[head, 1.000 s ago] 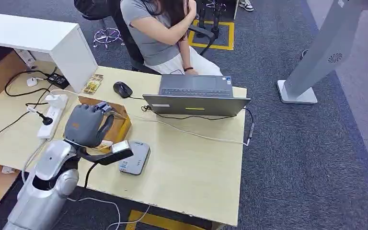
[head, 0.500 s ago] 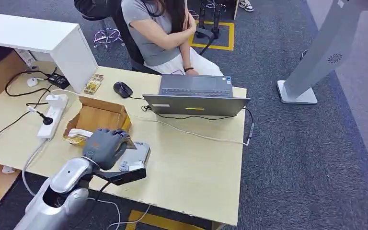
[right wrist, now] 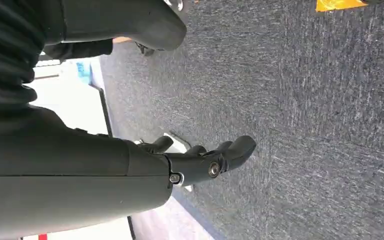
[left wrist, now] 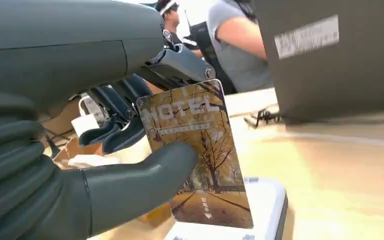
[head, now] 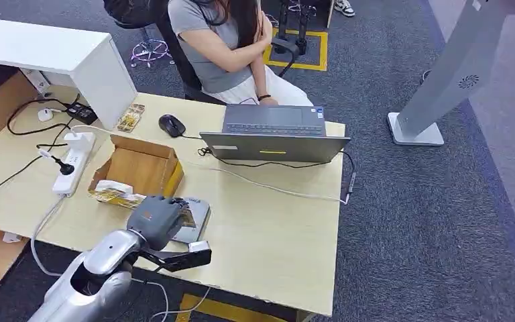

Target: Pass the card to the sensor for recognition and then transmit it.

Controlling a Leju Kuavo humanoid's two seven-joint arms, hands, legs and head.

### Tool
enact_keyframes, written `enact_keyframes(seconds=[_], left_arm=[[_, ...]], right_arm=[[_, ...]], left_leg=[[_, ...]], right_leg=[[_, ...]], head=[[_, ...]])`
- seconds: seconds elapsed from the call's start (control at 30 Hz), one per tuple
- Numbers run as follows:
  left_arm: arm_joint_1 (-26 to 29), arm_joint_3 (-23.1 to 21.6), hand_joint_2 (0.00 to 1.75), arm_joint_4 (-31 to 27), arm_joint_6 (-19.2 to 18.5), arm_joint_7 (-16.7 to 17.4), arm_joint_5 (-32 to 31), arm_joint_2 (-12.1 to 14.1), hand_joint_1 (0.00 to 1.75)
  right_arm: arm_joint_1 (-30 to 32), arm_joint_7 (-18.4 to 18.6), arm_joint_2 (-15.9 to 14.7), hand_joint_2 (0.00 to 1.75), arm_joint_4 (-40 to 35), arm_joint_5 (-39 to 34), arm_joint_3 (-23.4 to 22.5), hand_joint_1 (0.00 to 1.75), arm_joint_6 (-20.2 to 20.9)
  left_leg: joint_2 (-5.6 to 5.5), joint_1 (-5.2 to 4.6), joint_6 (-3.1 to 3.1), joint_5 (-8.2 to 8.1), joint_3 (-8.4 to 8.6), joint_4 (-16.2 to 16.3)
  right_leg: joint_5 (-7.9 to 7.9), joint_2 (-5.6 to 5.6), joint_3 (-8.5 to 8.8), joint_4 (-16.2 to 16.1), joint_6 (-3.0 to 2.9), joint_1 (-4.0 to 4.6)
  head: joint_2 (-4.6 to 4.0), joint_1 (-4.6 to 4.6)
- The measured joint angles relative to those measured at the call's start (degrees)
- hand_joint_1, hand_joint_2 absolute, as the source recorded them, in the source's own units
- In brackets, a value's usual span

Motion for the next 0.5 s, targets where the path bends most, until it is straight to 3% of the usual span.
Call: enact_keyframes(seconds=[0.5], left_arm=[[-1.0,-0.3,1.75,5.8,0.7,2.2,-0.9,-1.0,1.75]], right_arm=[[0.2,-0.5,0.2,1.75,-0.7,2.6,-2.5,0.0,0.6]], left_leg=[[0.0,0.0,0.0,0.0,0.0,0.0]], right_leg=[[0.0,0.0,0.0,0.0,0.0,0.0]], head=[[0.0,0.0]])
